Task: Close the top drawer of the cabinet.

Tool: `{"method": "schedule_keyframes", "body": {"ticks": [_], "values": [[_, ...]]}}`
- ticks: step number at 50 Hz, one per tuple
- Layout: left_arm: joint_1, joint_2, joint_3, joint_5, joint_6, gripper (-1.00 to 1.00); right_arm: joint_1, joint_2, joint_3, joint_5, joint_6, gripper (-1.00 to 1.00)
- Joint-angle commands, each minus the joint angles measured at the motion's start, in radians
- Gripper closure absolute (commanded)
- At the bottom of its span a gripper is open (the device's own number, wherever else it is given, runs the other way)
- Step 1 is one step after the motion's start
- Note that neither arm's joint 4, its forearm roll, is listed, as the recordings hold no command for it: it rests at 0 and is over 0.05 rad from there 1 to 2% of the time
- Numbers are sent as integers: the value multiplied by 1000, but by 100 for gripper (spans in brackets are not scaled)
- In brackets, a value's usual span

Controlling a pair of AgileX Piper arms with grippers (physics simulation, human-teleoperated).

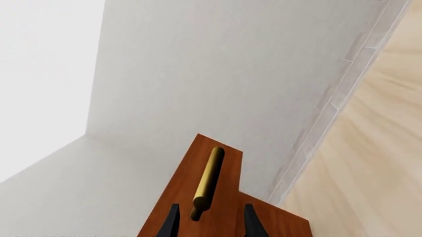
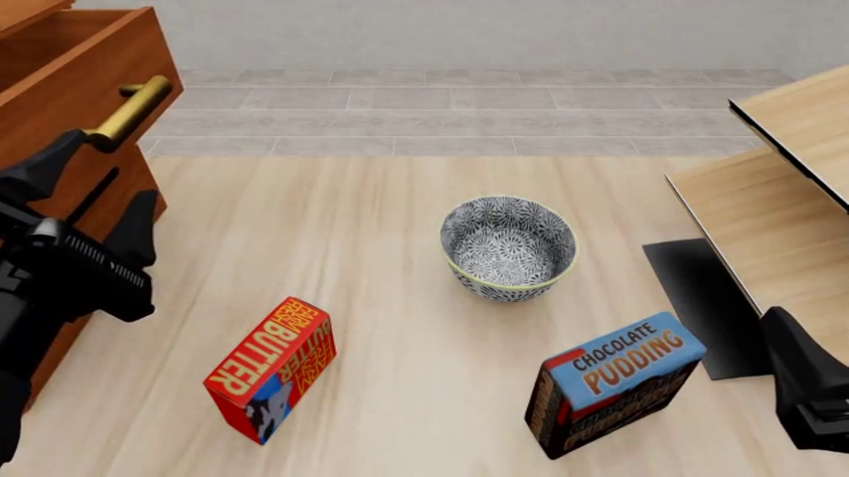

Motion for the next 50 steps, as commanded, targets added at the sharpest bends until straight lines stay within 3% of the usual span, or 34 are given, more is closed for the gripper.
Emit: {"method": "schedule_keyframes", "body": {"ticks": [1, 50], "values": [[42, -2, -8, -9, 1, -100, 0, -1, 0, 1, -1, -100], [165, -19, -6, -8, -40, -100, 3, -2, 0, 5, -10, -100]]}}
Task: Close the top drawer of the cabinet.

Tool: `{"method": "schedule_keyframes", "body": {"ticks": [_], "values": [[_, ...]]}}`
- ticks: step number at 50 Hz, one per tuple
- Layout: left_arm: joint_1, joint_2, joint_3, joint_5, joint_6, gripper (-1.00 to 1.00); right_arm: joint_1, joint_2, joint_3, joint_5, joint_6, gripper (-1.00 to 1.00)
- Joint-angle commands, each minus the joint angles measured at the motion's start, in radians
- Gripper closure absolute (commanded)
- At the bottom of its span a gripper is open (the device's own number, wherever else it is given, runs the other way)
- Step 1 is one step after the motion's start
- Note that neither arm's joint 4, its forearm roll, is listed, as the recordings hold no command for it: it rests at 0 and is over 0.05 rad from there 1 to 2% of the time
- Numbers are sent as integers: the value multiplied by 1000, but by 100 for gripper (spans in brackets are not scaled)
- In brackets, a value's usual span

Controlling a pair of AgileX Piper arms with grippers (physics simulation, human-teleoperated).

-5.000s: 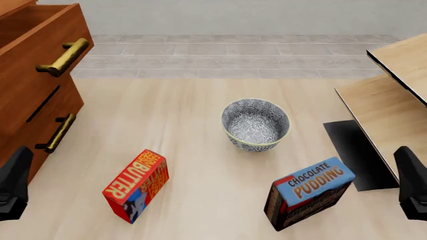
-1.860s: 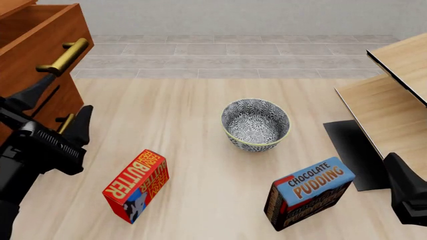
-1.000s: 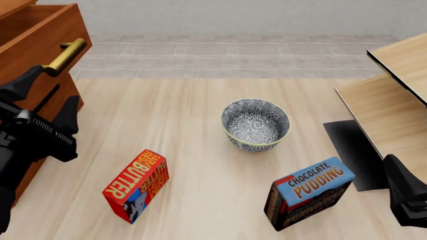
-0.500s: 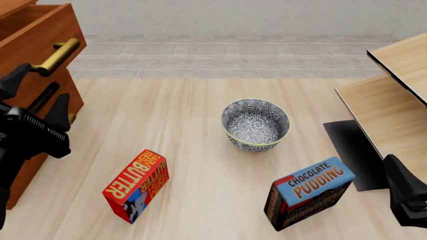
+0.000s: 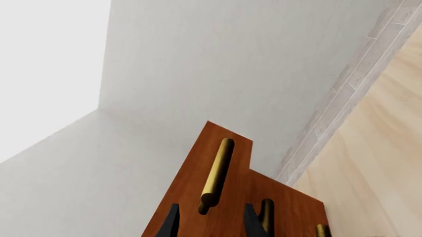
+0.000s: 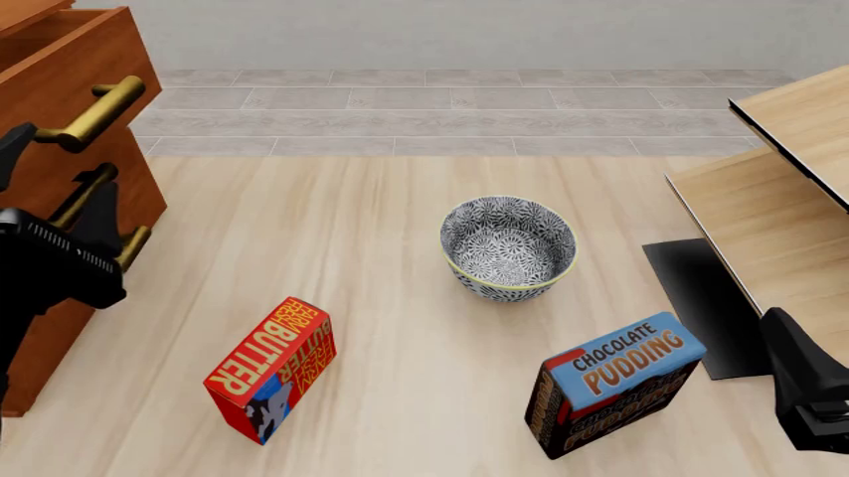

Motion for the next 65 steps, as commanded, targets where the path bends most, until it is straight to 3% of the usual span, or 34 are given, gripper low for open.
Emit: {"method": "schedule_keyframes", "body": {"ticks": [1, 65], "values": [[52, -3, -1, -13, -9, -100, 3, 0, 0, 1, -2, -100], [186, 6, -35, 4, -28, -100, -9, -1, 0, 1, 2, -100]]}}
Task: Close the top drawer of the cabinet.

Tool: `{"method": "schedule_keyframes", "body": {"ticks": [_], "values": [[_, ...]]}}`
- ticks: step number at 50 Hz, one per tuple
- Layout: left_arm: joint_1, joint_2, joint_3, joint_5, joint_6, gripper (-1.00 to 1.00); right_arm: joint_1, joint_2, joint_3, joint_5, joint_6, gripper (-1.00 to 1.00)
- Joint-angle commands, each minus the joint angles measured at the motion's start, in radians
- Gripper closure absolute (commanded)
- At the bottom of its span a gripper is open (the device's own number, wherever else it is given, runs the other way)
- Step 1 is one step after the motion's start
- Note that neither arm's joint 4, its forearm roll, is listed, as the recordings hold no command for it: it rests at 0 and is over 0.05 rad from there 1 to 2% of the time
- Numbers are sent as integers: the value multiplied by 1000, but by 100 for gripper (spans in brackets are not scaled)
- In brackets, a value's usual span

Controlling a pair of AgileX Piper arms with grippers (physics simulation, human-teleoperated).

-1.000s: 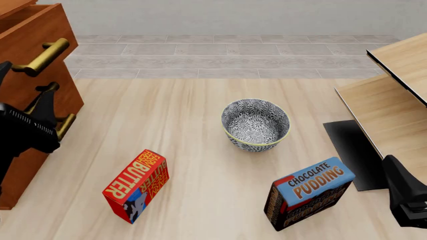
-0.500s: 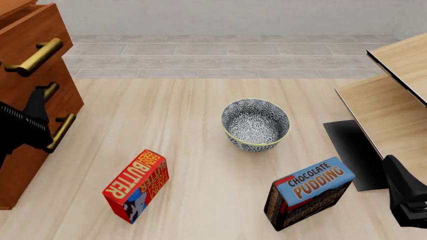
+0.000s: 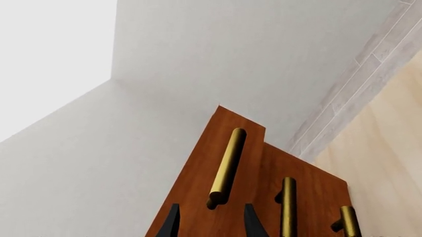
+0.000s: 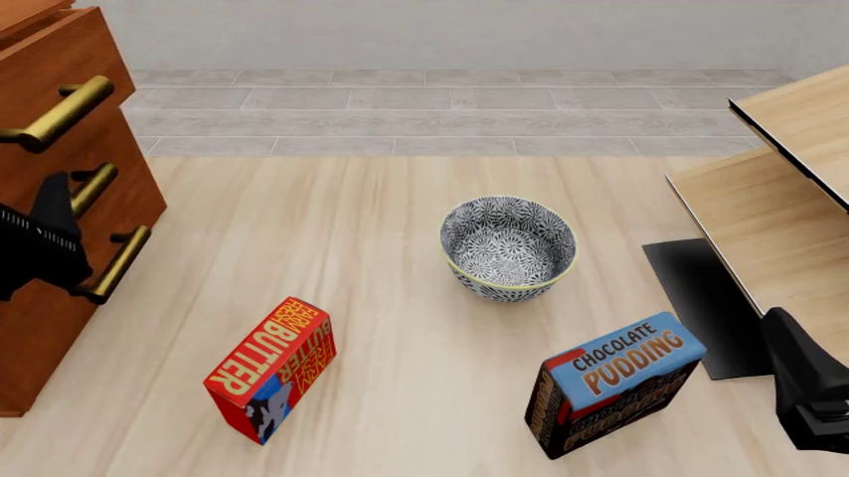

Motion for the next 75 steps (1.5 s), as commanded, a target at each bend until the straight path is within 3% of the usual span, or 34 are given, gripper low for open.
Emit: {"method": "schedule_keyframes", "body": {"ticks": [1, 75], "values": [[49, 3, -2, -17, 0, -100, -3, 0, 0, 0, 2, -100], [156, 20, -31, -18, 45, -100, 10, -1, 0, 2, -16, -100]]}}
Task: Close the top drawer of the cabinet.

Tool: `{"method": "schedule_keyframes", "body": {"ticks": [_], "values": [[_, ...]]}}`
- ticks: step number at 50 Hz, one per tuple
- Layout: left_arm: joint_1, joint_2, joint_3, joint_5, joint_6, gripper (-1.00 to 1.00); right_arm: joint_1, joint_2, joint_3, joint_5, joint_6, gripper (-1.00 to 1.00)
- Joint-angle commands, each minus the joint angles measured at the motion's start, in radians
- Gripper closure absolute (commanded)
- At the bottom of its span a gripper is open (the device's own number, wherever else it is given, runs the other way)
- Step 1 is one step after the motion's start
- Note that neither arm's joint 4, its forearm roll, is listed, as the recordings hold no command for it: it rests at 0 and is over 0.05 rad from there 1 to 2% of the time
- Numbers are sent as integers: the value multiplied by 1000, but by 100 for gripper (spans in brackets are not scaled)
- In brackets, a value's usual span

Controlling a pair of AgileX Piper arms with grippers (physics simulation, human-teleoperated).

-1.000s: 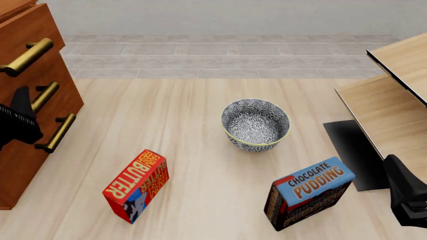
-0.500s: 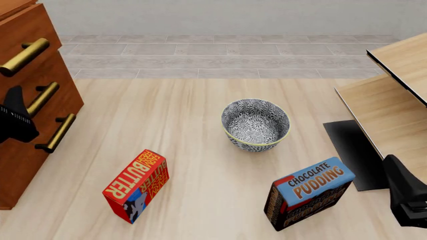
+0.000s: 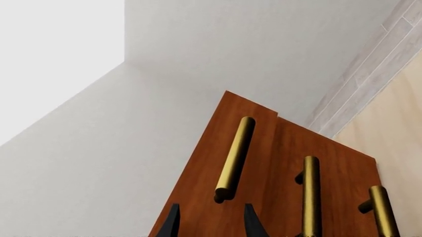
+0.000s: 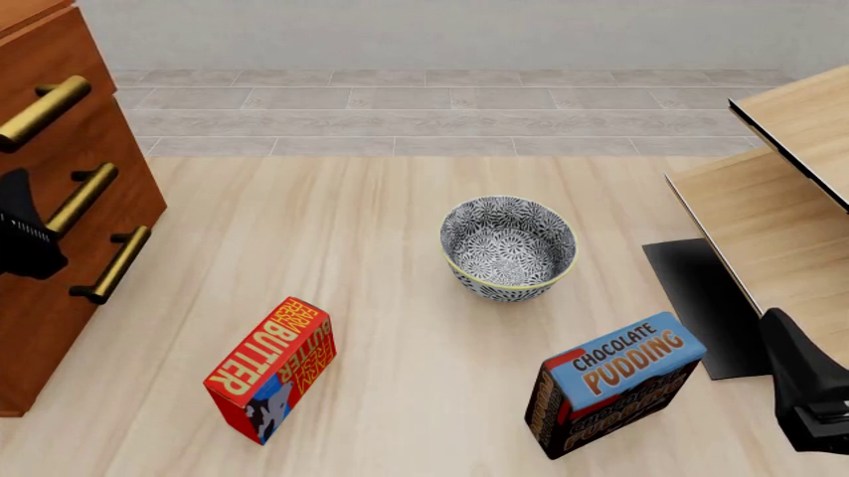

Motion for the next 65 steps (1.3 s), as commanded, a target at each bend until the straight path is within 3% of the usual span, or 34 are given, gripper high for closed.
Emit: {"method": "schedule_keyframes", "body": {"ticks": [1, 65], "values": [[51, -5, -4, -13, 4, -100, 1, 0, 0, 2, -3, -100], [167, -21, 25, -26, -5, -100, 29, -1, 0, 14, -11, -100]]}}
